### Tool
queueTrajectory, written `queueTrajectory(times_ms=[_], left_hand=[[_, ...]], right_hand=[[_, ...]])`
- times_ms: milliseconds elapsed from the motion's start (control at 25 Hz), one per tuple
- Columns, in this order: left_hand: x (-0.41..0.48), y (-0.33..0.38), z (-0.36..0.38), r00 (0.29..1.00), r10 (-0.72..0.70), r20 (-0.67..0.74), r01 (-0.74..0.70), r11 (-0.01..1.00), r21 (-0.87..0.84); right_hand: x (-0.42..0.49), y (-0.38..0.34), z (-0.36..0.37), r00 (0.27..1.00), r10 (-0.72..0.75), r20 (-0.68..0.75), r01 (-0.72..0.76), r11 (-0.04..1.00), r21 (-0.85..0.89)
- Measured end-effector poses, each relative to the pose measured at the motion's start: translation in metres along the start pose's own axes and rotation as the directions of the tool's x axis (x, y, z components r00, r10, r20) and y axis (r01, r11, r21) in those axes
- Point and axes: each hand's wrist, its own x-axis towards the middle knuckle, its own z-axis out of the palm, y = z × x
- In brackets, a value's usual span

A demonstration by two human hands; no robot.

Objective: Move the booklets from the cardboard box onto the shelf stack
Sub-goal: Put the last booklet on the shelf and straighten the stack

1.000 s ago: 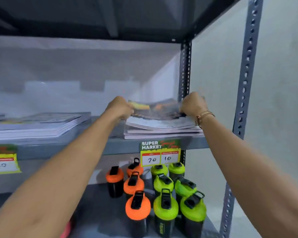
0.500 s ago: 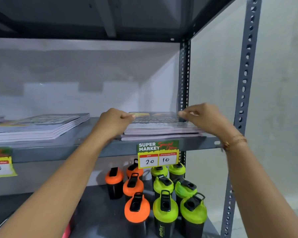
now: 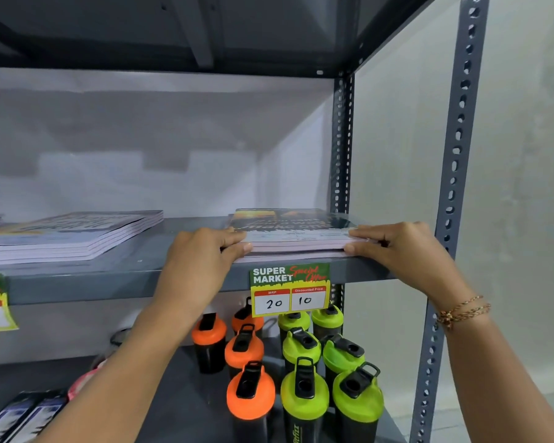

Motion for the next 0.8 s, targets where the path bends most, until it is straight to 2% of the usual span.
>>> queueTrajectory(times_ms=[120,520,800], left_hand=[[0.0,-0.001,0.003,0.999,0.003,-0.041,-0.003,1.0,-0.002],[0.001,0.002,0.006,0.994,-0.048,-0.098,0.049,0.999,0.008],[0.006,0.002,0.003,0.997,-0.059,-0.051,0.058,0.998,-0.019]], right_hand=[[0.0,0.001,-0.001,0.998,0.005,-0.059,-0.004,1.0,0.016],[0.009,-0.003,0.007,1.0,0.015,-0.017,-0.016,0.999,-0.031],[0.008,-0.003,0.01,0.994,0.082,-0.07,-0.078,0.995,0.065]])
